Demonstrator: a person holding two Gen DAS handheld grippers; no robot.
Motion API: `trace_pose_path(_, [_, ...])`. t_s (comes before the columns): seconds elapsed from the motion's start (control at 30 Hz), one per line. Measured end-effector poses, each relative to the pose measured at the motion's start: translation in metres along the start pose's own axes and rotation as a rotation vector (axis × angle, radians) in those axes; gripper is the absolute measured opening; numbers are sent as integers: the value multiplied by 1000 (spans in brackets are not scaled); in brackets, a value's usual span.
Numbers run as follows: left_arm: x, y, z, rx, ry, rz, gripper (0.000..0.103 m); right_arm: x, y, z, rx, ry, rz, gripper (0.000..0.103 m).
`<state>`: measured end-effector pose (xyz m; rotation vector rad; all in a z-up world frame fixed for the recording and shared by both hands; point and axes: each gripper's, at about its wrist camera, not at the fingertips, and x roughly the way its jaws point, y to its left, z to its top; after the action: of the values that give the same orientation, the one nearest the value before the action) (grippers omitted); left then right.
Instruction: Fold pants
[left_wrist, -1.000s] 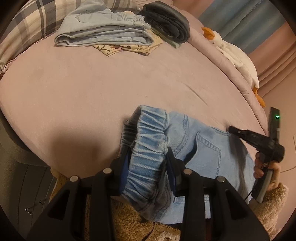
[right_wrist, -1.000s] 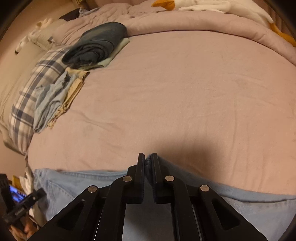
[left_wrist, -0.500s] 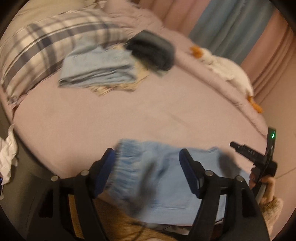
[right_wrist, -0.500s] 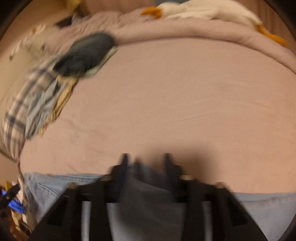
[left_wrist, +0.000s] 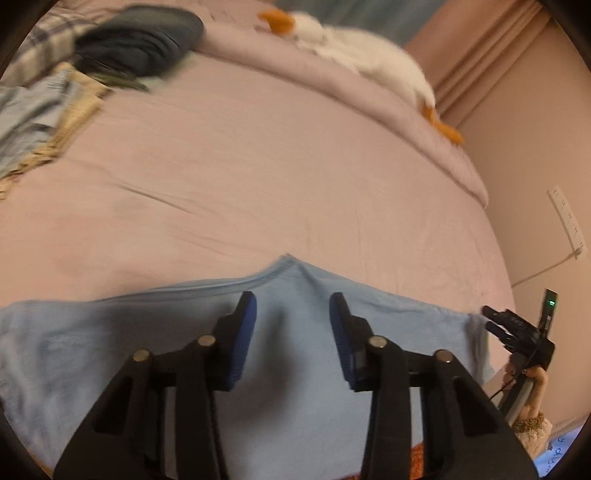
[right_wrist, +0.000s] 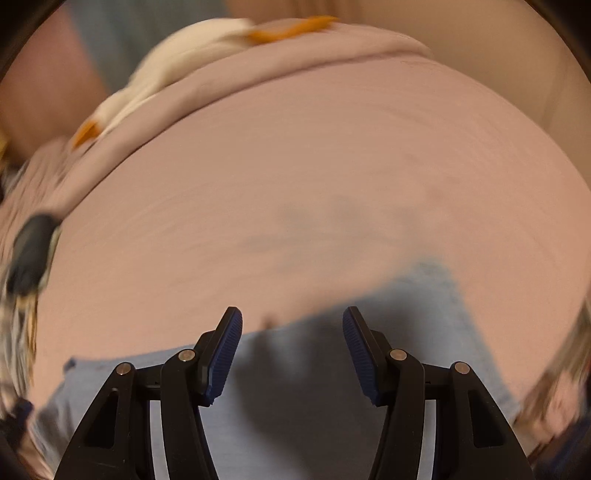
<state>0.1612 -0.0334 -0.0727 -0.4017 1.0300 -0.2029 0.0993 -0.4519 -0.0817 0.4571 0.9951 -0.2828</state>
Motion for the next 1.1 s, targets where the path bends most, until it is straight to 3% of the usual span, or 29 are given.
trace_pose_path(0.1, [33, -11, 6, 17, 47, 13, 32, 3, -29, 5, 56, -27, -53, 56])
trace_pose_path(0.4, [68, -20, 15, 46, 67, 41, 32, 28, -53, 20, 136, -1, -13, 56])
trace_pose_path(0.5, [71, -15, 17, 16, 71, 26, 32, 28, -42, 16, 104, -21, -40, 36])
trace_pose_path(0.57, [71, -16, 18, 10, 78, 26, 32, 21, -41, 18, 104, -44, -32, 17])
trace_pose_path(0.63, [71, -17, 19, 8, 82, 30, 32, 14, -42, 19, 116, -80, -33, 14])
trace_pose_path(0.73, [72, -19, 19, 14, 78, 39, 32, 9, -41, 21, 123, -123, -28, 13])
trace_pose_path(1.0, [64, -15, 14, -3, 68, 29, 34, 40, -43, 24, 159, -87, -44, 13])
trace_pose_path(1.1, [49, -15, 7, -37, 85, 20, 42, 35, -48, 26, 172, -79, -16, 19])
